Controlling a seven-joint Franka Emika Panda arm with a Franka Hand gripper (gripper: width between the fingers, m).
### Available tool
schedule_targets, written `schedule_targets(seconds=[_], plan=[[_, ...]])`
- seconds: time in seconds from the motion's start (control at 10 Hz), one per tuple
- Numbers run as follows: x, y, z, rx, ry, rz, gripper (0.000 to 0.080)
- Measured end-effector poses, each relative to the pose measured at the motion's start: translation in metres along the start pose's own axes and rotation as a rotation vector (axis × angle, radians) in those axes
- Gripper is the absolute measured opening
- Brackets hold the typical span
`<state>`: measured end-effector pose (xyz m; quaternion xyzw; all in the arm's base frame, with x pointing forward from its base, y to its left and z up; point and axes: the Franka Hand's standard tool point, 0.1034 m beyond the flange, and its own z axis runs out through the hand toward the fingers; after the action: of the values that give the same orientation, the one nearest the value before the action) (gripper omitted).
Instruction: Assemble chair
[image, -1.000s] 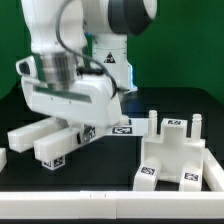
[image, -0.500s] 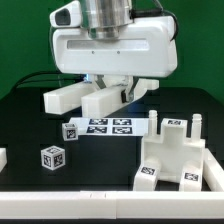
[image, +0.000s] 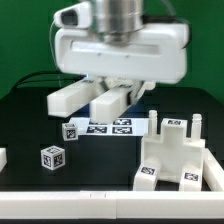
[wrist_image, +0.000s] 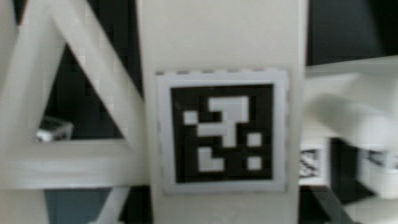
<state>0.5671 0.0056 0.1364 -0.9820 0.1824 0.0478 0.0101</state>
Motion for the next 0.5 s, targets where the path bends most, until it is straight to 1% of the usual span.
schedule_targets(seconds=[0.1,0.2,0.3,0.4,0.5], plan=[[0.002,-0.021,-0.007,0.011,0.016,-0.081,0.0284],[-0.006,-0.041,-0.006,-0.002,0.020,-0.093,0.0284],[-0.016,-0.063,-0.006,-0.026,0.029,-0.047,0.0284],[-0.019,-0.068,-0.005,-0.020,0.025,-0.091,0.0284],[-0.017,-0.063,-0.004,-0.022,0.025,-0.079,0.0284]])
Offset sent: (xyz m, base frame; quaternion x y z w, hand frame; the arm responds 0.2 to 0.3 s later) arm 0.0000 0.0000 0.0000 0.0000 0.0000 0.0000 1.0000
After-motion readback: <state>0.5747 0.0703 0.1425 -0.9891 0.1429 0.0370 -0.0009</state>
